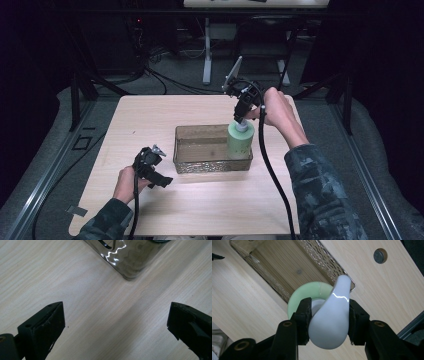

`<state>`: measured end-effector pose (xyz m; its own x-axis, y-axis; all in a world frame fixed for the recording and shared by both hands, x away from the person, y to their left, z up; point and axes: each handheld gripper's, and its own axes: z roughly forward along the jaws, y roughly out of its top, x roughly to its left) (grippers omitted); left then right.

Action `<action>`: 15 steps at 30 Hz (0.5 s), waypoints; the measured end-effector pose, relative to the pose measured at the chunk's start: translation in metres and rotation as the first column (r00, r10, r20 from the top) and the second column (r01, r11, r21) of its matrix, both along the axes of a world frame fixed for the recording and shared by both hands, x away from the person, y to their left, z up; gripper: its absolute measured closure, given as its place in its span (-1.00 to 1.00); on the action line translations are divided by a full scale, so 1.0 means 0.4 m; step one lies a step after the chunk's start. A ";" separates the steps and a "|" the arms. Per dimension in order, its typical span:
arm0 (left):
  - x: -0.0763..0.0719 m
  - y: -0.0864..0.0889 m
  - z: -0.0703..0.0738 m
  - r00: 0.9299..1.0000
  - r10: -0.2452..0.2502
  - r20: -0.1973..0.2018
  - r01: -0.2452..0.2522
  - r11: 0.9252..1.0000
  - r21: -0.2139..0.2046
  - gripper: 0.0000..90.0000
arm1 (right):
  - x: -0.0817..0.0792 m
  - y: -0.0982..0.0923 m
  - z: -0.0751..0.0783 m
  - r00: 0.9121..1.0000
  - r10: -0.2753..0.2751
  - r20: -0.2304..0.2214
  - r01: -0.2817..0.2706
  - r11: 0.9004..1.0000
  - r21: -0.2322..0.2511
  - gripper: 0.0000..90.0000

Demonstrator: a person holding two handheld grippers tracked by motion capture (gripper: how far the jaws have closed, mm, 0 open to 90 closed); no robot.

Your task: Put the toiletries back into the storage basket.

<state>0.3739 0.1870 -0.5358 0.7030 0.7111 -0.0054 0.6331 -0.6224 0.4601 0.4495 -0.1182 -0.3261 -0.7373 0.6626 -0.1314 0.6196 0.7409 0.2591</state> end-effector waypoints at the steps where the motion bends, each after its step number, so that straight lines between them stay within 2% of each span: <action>1: 0.000 0.000 0.000 1.000 -0.001 0.001 0.001 1.000 0.000 -0.97 | 0.001 -0.001 0.000 1.000 -0.004 -0.001 0.004 1.000 0.001 0.27; 5: 0.000 0.000 0.000 1.000 0.000 0.000 0.000 1.000 0.000 -0.97 | 0.001 -0.002 -0.001 1.000 -0.011 -0.004 0.011 1.000 0.017 0.08; 6: 0.000 0.000 0.000 1.000 0.001 0.001 -0.001 1.000 0.000 -0.97 | 0.000 -0.002 -0.001 1.000 -0.011 -0.010 0.012 0.999 0.034 -0.07; 8: -0.001 0.000 0.001 1.000 0.003 0.003 -0.003 1.000 0.000 -0.97 | -0.001 -0.003 0.000 1.000 -0.011 -0.007 0.011 0.999 0.038 -0.13; 9: -0.001 0.000 0.001 1.000 0.003 0.003 -0.003 1.000 0.000 -0.97 | -0.003 -0.003 0.002 1.000 -0.019 -0.001 0.019 0.999 0.049 -0.24; 10: -0.001 0.000 0.001 1.000 0.003 0.003 -0.003 1.000 0.000 -0.97 | -0.005 -0.006 0.006 0.999 -0.029 0.020 0.028 0.998 0.061 -0.44; 11: -0.001 0.000 0.001 1.000 0.003 0.003 -0.003 1.000 0.000 -0.97 | -0.005 -0.006 0.006 0.999 -0.029 0.020 0.028 0.998 0.061 -0.44; 12: -0.001 0.000 0.001 1.000 0.003 0.004 -0.003 1.000 0.001 -0.97 | -0.008 -0.009 0.010 0.998 -0.051 0.043 0.048 0.997 0.065 -0.65; 15: -0.001 0.000 0.001 1.000 0.002 0.004 -0.002 1.000 0.002 -0.97 | -0.013 -0.014 0.016 0.996 -0.062 0.061 0.057 0.995 0.081 -0.70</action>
<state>0.3734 0.1871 -0.5354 0.7017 0.7125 -0.0016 0.6326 -0.6220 0.4616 0.4442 -0.1236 -0.3197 -0.6881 0.7152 -0.1223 0.6423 0.6789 0.3558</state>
